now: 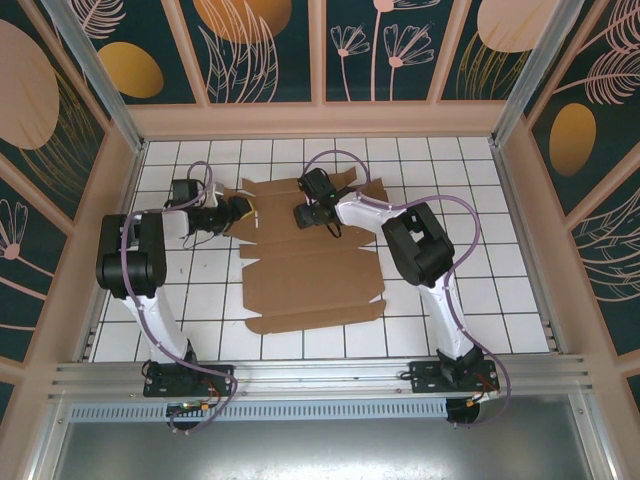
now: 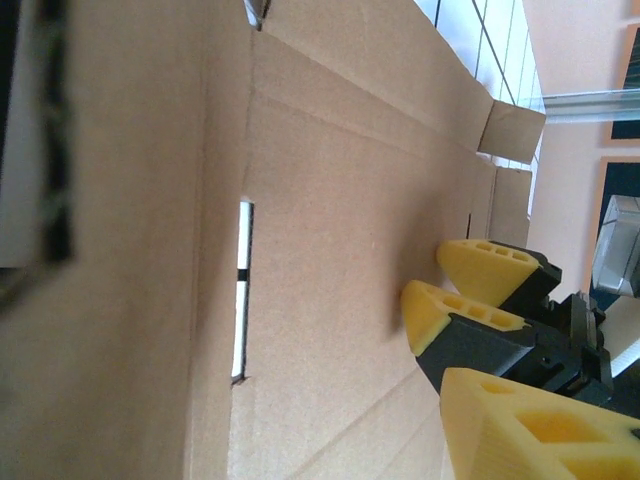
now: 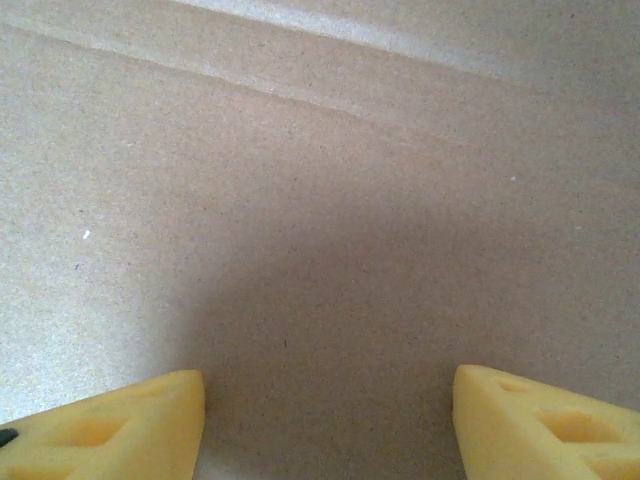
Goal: Fold the paper box
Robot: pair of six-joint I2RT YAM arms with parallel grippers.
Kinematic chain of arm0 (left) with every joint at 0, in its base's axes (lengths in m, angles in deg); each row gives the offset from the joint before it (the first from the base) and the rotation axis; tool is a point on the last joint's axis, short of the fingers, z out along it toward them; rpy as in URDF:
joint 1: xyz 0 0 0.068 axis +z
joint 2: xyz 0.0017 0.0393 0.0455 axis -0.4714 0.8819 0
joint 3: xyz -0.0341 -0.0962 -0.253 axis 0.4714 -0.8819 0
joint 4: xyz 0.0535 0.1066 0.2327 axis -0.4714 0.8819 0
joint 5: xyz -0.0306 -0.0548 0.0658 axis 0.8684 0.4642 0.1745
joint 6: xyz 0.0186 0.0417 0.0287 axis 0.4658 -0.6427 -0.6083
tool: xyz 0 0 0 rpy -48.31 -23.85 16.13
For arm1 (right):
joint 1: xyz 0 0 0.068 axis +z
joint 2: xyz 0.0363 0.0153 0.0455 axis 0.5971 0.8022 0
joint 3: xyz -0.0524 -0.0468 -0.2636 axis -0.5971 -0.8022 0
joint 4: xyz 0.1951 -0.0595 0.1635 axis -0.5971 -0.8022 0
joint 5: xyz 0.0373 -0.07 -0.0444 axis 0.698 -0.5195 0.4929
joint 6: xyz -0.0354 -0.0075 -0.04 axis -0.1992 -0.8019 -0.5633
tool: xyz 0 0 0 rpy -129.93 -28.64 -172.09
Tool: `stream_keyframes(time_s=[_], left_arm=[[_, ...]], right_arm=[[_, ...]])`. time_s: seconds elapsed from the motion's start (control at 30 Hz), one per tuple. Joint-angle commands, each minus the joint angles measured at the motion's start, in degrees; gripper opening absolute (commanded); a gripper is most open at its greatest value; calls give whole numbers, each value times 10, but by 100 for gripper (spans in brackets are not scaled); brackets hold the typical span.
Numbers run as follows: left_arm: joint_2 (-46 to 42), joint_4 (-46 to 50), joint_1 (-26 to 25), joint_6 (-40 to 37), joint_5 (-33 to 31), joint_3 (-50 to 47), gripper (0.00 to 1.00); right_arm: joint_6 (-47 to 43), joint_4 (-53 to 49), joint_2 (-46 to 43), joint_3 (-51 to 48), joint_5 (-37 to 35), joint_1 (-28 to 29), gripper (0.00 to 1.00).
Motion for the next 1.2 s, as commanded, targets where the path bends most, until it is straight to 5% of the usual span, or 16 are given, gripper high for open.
stream_keyframes(time_s=[0.0, 0.37, 0.93, 1.17], left_arm=[[-32, 24, -31, 3, 11, 29, 66], [-26, 61, -103, 7, -22, 71, 87], [70, 105, -152, -10, -89, 106, 88], [-6, 165, -140, -46, -153, 137, 87]], right_arm=[[5, -49, 37, -34, 50, 10, 66], [3, -52, 37, -38, 43, 10, 66], [3, -53, 30, -43, 32, 10, 65], [5, -52, 26, -46, 34, 10, 65]])
